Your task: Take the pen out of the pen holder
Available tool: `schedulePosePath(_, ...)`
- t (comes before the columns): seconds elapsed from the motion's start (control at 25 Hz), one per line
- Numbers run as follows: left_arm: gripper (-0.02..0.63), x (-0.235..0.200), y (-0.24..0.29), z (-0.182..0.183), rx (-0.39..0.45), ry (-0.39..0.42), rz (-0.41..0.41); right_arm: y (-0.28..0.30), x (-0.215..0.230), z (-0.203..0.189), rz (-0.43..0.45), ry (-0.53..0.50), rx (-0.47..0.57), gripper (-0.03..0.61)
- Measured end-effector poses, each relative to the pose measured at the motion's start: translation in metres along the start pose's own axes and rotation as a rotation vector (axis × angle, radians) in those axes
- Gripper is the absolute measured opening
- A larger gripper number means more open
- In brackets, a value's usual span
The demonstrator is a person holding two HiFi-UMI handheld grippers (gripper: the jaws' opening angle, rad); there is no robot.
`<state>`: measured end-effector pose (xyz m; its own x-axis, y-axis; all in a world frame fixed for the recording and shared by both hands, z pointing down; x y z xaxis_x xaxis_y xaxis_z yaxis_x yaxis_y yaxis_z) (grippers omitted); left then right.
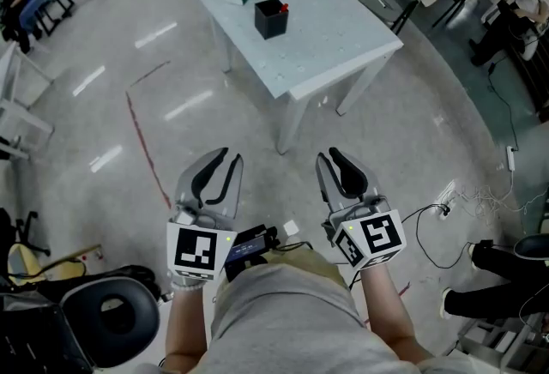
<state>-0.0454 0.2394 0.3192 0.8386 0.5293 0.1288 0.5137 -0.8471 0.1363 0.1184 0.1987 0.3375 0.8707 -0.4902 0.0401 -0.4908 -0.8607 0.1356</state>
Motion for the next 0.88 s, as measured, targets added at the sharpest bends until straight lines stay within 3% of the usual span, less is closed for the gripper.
schedulePosePath(0.48,0.074,-0.014,-0.022,-0.006,0.002,0.022,-0.023,0.001,-0.018,-0.002,-0.046,0.019,0.015,0.087)
schedulePosePath(0.88,0.074,-0.025,-0.021,-0.014,-0.014,0.013,-0.003,0.016,-0.014,-0.006,-0.029,0.016,-0.003,0.087)
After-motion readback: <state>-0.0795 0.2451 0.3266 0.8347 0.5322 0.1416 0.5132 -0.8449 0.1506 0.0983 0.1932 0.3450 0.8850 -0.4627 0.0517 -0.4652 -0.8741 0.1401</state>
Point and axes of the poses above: the fingertips, and each gripper's own axes: y forward along the fingers, x to its right, z out of its top, the point moved 2 cm from there along -y, backward along the fingers, and after that the axes turned 14 degrees about -z, right-handed, at the moved point
